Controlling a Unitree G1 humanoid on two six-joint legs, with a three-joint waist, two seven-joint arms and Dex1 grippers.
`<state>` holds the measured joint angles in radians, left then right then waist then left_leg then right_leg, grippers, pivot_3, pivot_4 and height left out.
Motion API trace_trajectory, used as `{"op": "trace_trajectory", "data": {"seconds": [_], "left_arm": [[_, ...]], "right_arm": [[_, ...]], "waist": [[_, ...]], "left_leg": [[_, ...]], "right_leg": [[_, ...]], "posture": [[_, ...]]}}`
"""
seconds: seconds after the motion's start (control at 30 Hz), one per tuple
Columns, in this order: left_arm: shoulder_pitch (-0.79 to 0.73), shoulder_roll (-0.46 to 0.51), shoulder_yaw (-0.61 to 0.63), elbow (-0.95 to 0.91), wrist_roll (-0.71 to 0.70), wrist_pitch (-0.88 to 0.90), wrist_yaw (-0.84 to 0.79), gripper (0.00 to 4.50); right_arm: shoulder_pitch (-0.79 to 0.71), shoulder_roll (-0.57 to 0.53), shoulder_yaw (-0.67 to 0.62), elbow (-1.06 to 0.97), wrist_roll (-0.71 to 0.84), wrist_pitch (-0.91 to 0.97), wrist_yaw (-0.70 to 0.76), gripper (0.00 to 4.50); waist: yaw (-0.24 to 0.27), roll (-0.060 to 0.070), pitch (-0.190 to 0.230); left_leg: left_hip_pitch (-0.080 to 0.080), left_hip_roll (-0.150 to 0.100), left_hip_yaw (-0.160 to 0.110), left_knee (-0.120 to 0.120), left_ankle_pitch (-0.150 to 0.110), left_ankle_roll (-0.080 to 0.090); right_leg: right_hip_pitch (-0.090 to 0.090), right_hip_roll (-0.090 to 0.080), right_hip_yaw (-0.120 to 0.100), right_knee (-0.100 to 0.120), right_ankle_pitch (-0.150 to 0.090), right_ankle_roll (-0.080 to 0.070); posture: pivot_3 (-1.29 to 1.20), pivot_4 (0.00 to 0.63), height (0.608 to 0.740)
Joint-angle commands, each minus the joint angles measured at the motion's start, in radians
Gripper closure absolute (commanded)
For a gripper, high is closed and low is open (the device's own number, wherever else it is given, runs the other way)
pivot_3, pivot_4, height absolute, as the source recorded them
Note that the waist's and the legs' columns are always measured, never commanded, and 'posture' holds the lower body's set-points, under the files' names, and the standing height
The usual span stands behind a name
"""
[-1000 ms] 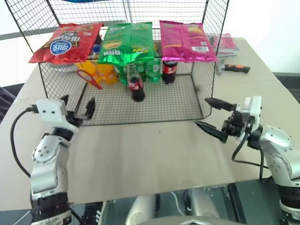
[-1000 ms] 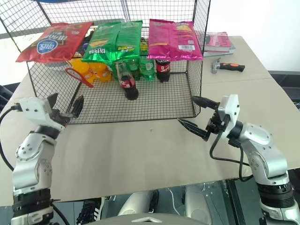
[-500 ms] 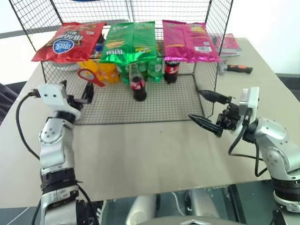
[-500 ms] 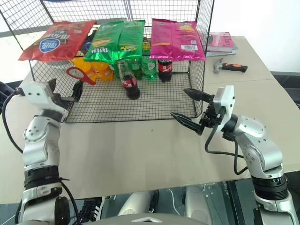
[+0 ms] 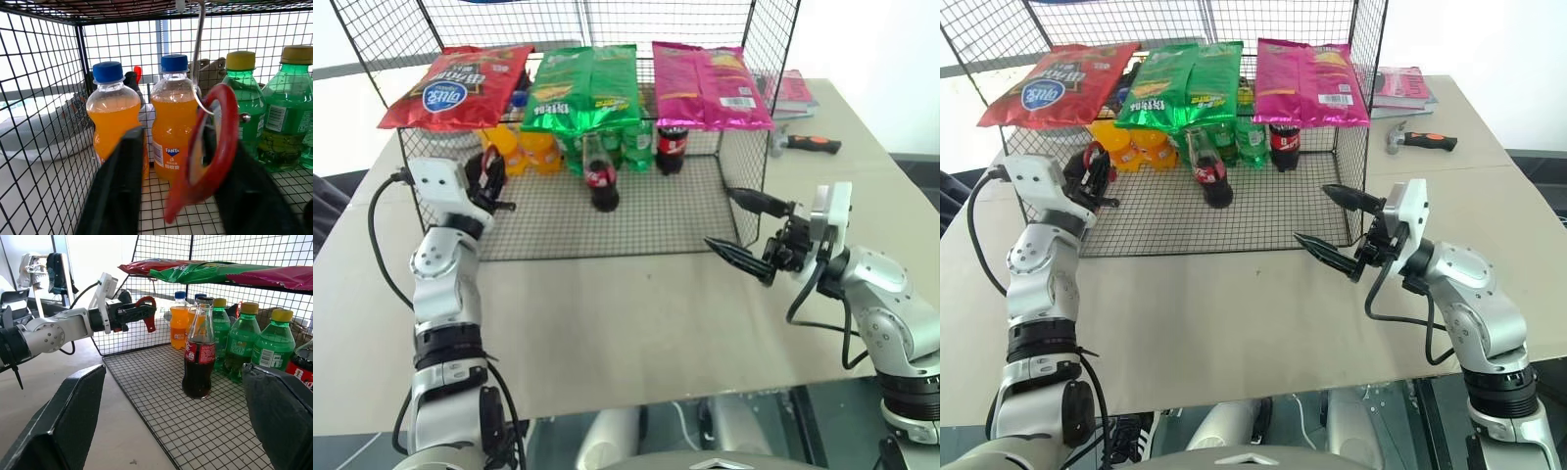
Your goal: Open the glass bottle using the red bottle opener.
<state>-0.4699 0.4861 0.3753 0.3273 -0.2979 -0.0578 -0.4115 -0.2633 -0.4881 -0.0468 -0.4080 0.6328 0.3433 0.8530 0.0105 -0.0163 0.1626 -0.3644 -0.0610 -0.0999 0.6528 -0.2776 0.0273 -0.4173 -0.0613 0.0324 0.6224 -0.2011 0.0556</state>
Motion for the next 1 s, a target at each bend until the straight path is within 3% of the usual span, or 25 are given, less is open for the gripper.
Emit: {"op": "trace_trajectory", "data": {"seconds": [0.03,0.43,1.0], "left_arm": [[0.011,0.005,0.005,-0.045,-0.015,-0.015,-0.009,4.46],[0.053,-0.037,0.063,-0.266,-0.255,0.174,-0.017,4.46],[0.084,-0.126,0.199,-0.398,-0.953,0.686,0.045,4.46]], "right_arm": [[0.002,0.001,-0.01,-0.024,0.002,-0.019,-0.004,0.0],[-0.01,0.015,0.009,-0.002,-0.016,-0.03,0.008,0.0],[-0.029,0.027,0.022,0.012,-0.035,-0.04,0.006,0.0]], "waist": [[0.0,0.0,0.0],[0.0,0.0,0.0],[-0.004,0.0,0.0]], "left_leg": [[0.0,0.0,0.0,0.0,0.0,0.0],[0.0,0.0,-0.001,0.0,0.0,0.0],[0.0,0.0,-0.002,0.001,0.0,-0.001]], "right_leg": [[0.0,0.0,0.0,0.0,0.0,0.0],[0.0,-0.001,-0.001,0.001,0.0,0.0],[0.0,0.001,-0.002,0.002,0.0,0.0]], "posture": [[0.0,0.15,0.74],[0.0,0.15,0.74],[0.0,0.15,0.74]]}}
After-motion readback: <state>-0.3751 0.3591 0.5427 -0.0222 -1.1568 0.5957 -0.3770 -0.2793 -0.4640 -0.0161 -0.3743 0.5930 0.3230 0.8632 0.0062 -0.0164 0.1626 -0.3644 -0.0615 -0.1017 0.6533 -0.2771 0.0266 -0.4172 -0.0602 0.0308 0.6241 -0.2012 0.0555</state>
